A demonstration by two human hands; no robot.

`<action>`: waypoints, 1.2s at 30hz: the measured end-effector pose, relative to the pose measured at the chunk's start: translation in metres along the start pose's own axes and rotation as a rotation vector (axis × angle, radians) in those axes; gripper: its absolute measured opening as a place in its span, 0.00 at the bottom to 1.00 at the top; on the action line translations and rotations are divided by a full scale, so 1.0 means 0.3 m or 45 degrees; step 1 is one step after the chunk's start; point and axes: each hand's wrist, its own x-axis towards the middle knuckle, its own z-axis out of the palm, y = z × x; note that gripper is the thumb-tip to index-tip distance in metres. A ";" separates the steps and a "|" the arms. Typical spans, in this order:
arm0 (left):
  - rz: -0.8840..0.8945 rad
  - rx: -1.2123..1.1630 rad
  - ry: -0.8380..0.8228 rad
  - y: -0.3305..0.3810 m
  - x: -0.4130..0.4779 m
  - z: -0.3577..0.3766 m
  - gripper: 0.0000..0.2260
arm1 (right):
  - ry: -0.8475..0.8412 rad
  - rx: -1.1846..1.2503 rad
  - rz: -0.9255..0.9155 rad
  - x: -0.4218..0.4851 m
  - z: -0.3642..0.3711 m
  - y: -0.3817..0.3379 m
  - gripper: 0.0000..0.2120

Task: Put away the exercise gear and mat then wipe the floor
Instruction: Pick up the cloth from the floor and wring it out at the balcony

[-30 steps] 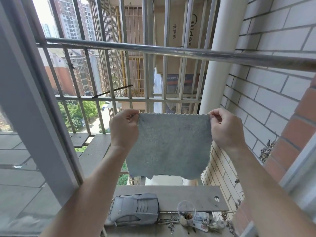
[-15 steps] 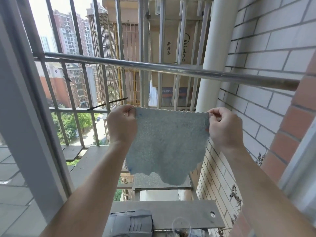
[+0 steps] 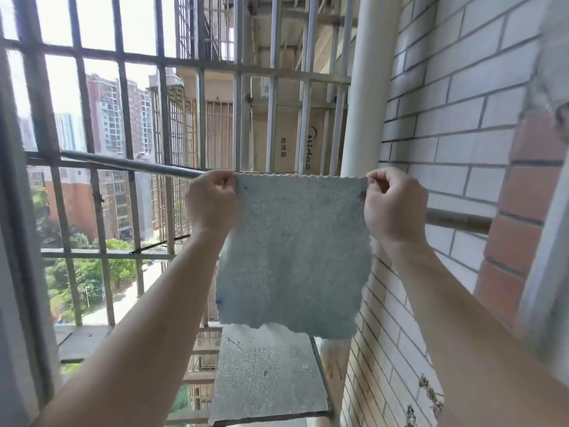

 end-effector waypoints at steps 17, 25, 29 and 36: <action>0.080 -0.055 -0.153 0.111 0.324 0.284 0.07 | 0.074 -0.292 0.012 0.328 0.066 -0.004 0.09; 0.174 0.029 -0.238 0.075 0.348 0.364 0.09 | 0.052 -0.356 0.017 0.351 0.113 0.063 0.10; 0.199 0.091 -0.305 0.053 0.340 0.396 0.09 | 0.031 -0.384 0.045 0.329 0.127 0.105 0.09; 0.240 0.315 -0.428 -0.007 0.345 0.448 0.09 | -0.193 -0.483 0.146 0.311 0.136 0.126 0.07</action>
